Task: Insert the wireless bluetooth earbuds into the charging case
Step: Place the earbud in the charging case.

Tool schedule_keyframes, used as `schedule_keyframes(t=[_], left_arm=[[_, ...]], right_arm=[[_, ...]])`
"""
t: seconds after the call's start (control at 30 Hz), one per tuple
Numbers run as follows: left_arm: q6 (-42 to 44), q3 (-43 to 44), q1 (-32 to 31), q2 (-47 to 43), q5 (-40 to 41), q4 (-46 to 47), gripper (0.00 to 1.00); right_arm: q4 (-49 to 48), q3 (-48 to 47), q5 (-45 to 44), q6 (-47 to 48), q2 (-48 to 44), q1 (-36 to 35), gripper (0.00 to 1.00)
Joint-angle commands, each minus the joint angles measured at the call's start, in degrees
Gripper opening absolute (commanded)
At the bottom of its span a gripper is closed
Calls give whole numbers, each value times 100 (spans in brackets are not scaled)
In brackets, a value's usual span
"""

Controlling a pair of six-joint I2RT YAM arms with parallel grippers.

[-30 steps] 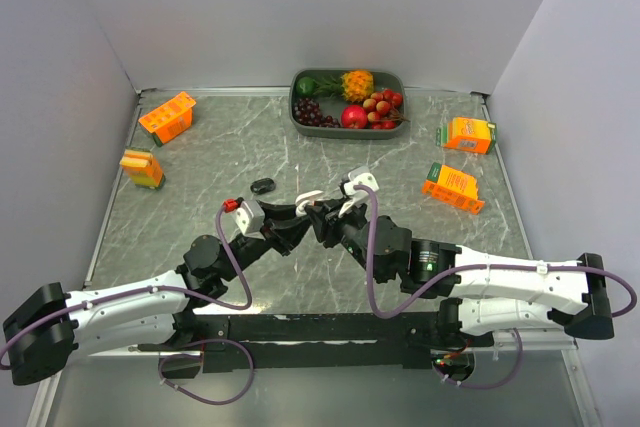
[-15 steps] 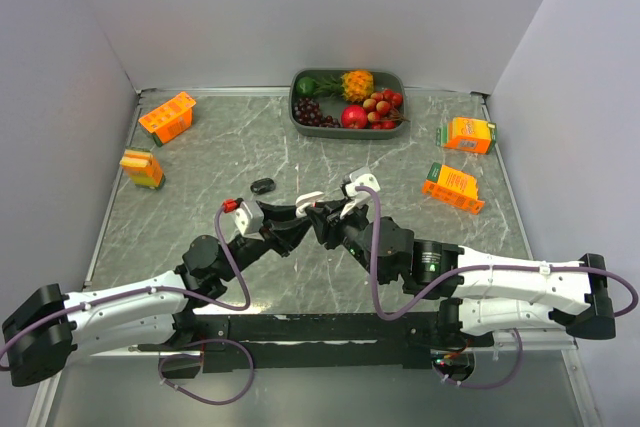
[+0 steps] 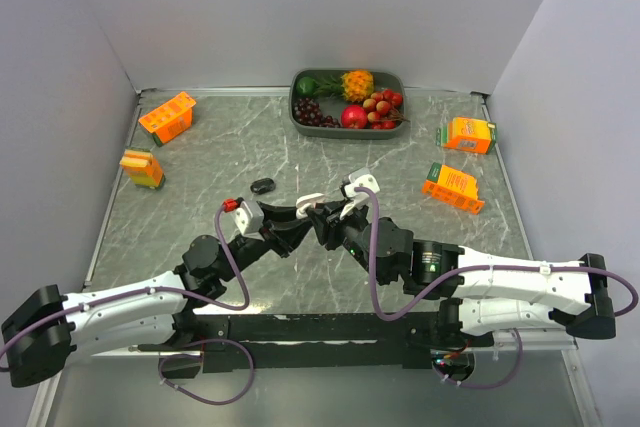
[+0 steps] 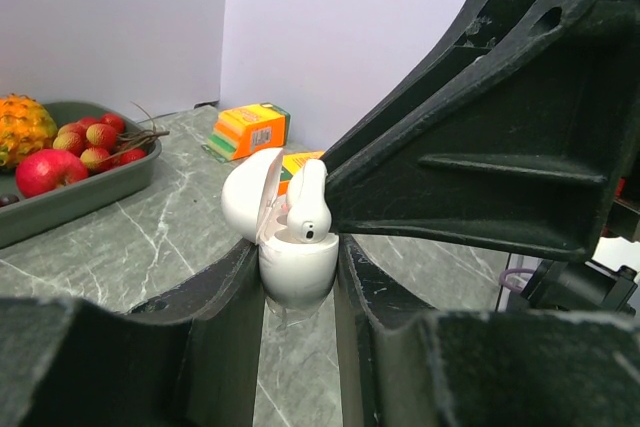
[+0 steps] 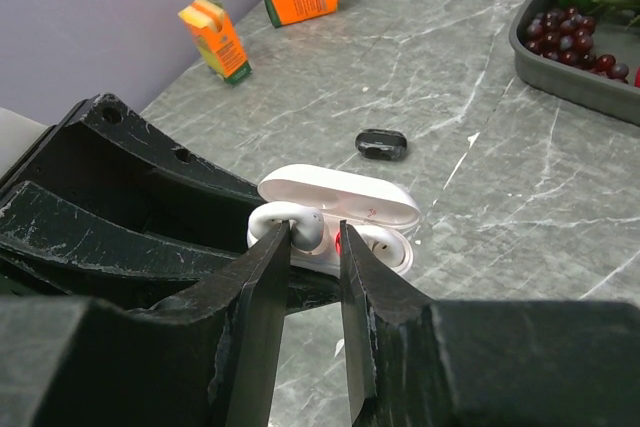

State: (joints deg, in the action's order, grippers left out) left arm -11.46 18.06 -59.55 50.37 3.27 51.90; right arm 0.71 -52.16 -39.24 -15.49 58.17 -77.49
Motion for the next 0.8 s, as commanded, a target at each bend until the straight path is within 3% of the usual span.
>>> schedule_keyframes(t=[0.0, 0.5, 0.77], left_arm=[[-102, 162, 5, -229, -186, 523, 1], [-84, 127, -4, -221, -265, 514, 1], [-84, 136, 5, -194, -274, 549, 1]], right_arm=[[219, -172, -259, 107, -60, -11, 34], [693, -523, -294, -7, 177, 41, 36], [1220, -909, -207, -60, 440, 59, 47]])
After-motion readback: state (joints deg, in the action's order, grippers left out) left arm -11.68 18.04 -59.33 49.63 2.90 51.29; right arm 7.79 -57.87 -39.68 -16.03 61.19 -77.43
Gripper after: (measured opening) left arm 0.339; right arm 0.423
